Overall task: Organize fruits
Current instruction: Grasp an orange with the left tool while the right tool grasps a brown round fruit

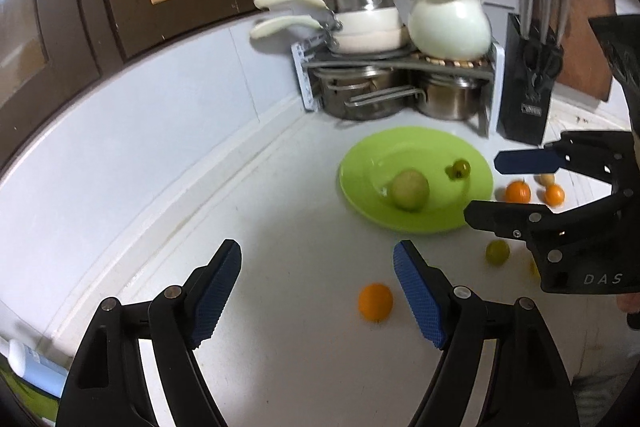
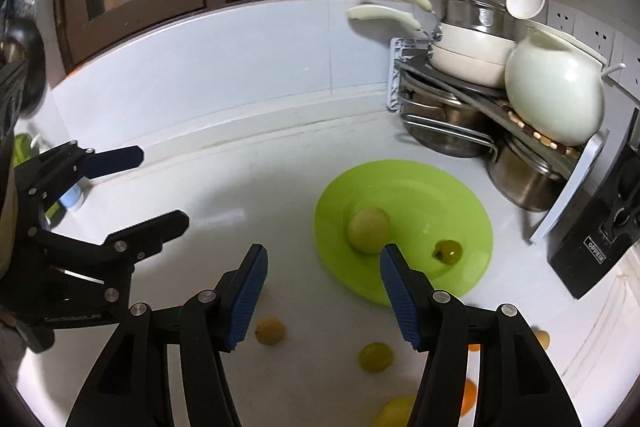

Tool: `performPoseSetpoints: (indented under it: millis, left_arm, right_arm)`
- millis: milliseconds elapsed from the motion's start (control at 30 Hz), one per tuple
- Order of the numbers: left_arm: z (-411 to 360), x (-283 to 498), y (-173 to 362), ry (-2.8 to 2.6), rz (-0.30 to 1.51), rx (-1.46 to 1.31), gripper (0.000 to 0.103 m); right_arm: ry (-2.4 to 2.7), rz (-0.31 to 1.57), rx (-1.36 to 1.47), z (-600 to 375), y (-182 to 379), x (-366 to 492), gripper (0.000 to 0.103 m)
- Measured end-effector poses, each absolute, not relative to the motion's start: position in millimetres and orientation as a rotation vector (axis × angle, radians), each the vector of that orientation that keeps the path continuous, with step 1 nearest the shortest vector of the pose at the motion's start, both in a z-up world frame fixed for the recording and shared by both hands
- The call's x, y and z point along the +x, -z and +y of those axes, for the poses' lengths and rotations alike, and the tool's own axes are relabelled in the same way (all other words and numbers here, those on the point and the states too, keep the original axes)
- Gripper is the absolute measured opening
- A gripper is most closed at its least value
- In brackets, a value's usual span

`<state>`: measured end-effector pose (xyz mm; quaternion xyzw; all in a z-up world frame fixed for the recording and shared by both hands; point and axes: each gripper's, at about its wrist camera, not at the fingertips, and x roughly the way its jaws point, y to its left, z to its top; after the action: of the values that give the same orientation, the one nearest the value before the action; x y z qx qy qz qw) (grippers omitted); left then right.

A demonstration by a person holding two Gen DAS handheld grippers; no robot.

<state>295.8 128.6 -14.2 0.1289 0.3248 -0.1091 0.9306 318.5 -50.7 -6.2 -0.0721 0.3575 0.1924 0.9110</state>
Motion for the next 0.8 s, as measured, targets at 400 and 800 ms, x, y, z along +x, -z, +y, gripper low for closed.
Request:
performPoseSetpoints:
  millis: [400, 800]
  left_arm:
    - [132, 302, 72, 0.354, 0.741, 0.284, 0.078]
    - [118, 317, 100, 0.439, 0.789, 0.332, 0.066]
  right_arm:
    - [-0.475, 0.866, -0.228, -27, 56, 309, 0.059]
    - [-0.513, 0.956, -0.211, -27, 91, 315, 0.053]
